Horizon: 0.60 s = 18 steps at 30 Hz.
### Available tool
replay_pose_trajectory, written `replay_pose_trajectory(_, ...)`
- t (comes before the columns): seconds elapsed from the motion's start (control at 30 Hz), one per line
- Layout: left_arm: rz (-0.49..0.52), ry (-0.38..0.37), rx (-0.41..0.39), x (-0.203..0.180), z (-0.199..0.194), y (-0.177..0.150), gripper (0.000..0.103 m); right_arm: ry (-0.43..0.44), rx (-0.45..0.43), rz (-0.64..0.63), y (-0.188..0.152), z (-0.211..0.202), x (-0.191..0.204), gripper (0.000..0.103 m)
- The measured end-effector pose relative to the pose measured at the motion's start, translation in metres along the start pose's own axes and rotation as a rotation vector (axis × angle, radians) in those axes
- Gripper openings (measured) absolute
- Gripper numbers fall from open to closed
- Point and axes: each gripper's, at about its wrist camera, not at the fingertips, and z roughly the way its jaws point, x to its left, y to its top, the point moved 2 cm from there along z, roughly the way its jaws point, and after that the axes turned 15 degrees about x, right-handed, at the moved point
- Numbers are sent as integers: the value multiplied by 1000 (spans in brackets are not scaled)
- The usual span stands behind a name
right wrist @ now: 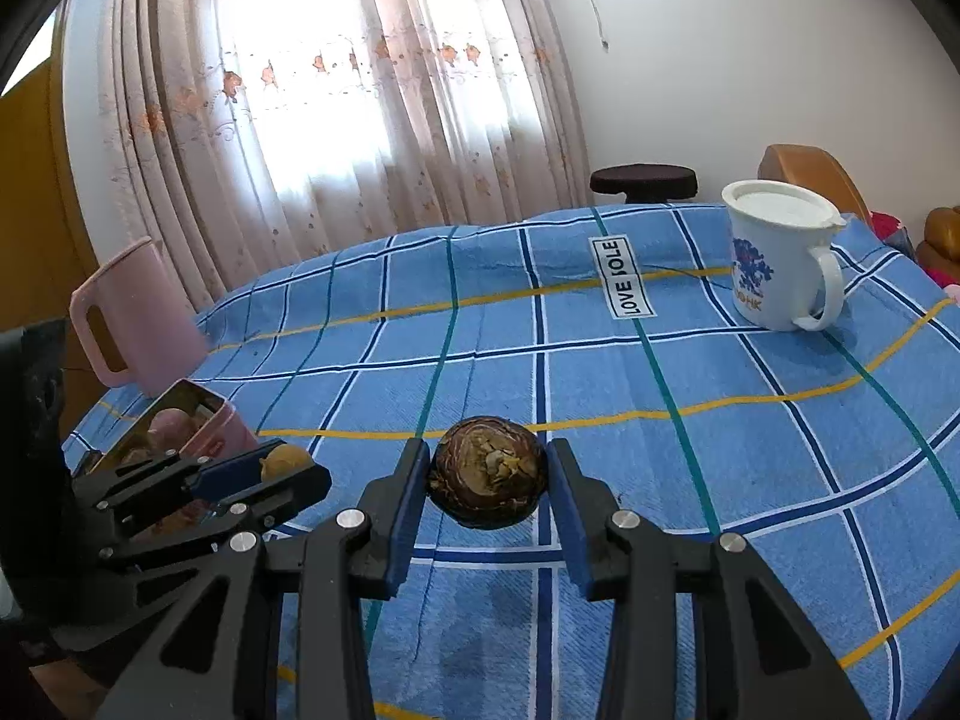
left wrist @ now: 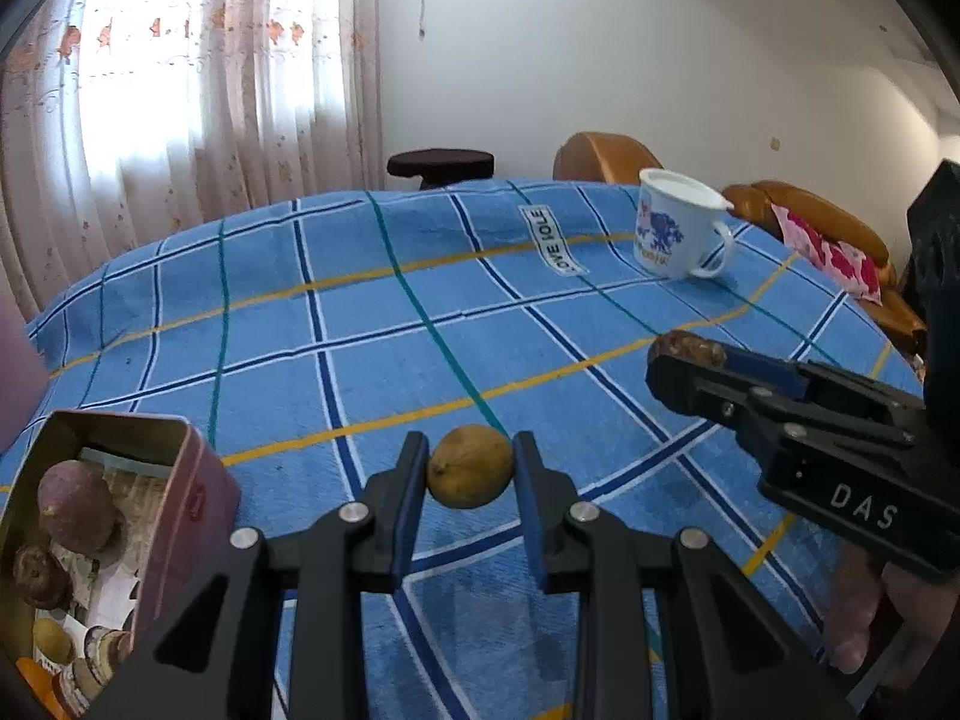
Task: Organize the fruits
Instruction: 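Carry the yellow fruit in the left gripper while the right carries the brown fruit to the tin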
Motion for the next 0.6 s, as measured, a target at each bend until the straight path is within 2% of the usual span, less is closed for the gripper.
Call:
replay_pose_trajectory(0.33,-27,13,-68,5,-14,-7,30,-16,-52,-34,-3,-10,8,42)
replay_pose_trajectory(0.6,-34,38,-128,6,-28,-14,30,-67,-134,-97,-9,-25,22,42)
